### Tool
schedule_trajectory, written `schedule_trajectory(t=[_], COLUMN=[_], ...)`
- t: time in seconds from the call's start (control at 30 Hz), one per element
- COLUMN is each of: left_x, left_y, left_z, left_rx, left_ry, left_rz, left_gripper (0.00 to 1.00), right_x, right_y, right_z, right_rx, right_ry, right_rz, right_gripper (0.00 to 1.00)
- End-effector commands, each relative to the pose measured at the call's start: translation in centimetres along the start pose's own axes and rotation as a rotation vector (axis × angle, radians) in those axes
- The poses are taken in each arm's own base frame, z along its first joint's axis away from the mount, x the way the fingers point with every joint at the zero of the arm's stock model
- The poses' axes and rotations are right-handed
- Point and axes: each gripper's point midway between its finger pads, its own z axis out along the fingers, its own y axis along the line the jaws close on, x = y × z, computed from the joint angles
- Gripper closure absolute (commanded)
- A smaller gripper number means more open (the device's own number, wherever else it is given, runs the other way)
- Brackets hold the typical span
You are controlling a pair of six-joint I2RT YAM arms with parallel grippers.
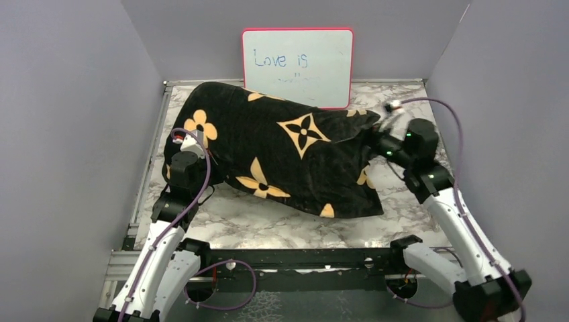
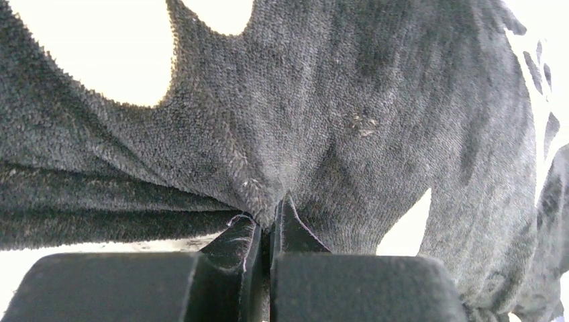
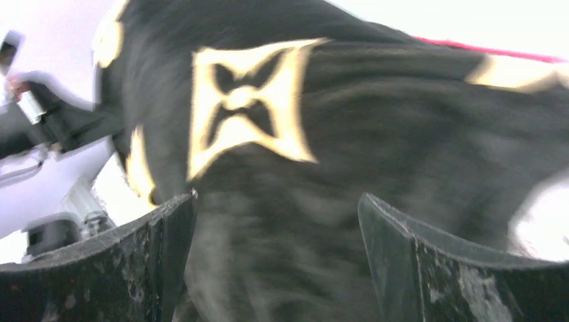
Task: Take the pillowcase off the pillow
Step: Move the pillow to the center of the board, then remove the pillow from the pillowcase.
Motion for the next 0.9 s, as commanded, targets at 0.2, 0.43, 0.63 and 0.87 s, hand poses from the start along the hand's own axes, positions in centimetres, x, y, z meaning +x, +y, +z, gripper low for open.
schedule_trajectory(t=[0.2,0.43,0.63,0.87], left_x=[-5.3,-5.4,-5.7,-7.4], left_y=[-5.0,-5.7,-6.1,-4.4], left_z=[-3.3,-3.8,-4.0,-5.7], left_rx=[0.157,0.179,0.192,0.074], left_ry=[-0.107,-0.091,-0.089,-0.173], left_rz=[0.061,0.051,0.057,0.095], left_gripper=[1.00,1.00,1.00,1.00], right_x=[9.9,15.0,9.6,9.6], right_y=[17.9,18.6,16.1,17.7], right_z=[5.8,8.0,8.7,10.2], right_rx=[-0.129,-0.068,0.402,0.263], right_ry=[-0.042,-0.134,-0.499,-0.271], right_rz=[-0.925,-1.387,-1.498,-1.301], right_gripper=[0.00,0.00,0.00,0.73])
